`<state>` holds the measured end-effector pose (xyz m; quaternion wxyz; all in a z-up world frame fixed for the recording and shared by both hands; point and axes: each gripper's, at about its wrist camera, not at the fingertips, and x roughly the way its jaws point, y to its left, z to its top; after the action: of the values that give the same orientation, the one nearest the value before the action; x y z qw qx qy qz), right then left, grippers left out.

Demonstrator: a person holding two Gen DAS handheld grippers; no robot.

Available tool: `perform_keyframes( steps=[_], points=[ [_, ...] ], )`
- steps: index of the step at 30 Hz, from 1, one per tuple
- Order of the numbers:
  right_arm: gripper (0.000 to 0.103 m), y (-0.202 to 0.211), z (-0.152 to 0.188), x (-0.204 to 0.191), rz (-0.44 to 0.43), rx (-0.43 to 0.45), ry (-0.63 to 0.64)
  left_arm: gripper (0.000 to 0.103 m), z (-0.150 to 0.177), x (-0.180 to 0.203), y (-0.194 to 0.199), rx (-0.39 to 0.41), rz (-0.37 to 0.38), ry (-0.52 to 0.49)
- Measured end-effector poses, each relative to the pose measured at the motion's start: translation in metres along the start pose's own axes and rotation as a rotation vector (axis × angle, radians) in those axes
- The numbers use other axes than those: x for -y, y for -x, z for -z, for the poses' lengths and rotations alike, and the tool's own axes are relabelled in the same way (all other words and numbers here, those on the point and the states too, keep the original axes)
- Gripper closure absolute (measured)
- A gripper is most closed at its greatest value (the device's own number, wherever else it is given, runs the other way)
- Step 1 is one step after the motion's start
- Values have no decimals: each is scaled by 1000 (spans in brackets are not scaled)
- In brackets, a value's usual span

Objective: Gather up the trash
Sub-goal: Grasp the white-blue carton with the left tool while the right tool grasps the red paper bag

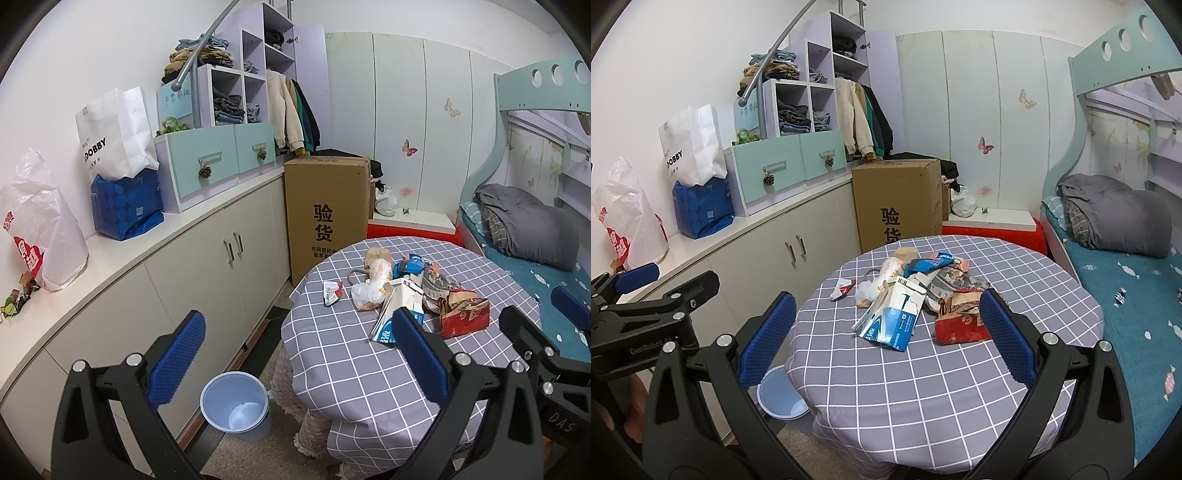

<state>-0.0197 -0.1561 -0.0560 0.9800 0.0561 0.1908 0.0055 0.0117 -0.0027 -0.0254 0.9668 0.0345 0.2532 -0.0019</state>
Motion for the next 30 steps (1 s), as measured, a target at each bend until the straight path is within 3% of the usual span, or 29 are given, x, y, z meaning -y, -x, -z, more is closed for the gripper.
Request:
perform_keyframes(
  steps=[9,16,24,30],
  points=[
    [6,-12,1,21,-29,-41,-57,4,-5,8,-11,-40,1,-16],
    [6,-36,14,50,-38,-120,-133,4,-2,26,-38,-111,97,-22],
    [6,-72,36,101,53,-199,-210,4,10,75,-112,-260,242,-48],
    [6,-110,46,135,118,-252,-238,4,20,118,-168,-357,273,-120]
  ],
)
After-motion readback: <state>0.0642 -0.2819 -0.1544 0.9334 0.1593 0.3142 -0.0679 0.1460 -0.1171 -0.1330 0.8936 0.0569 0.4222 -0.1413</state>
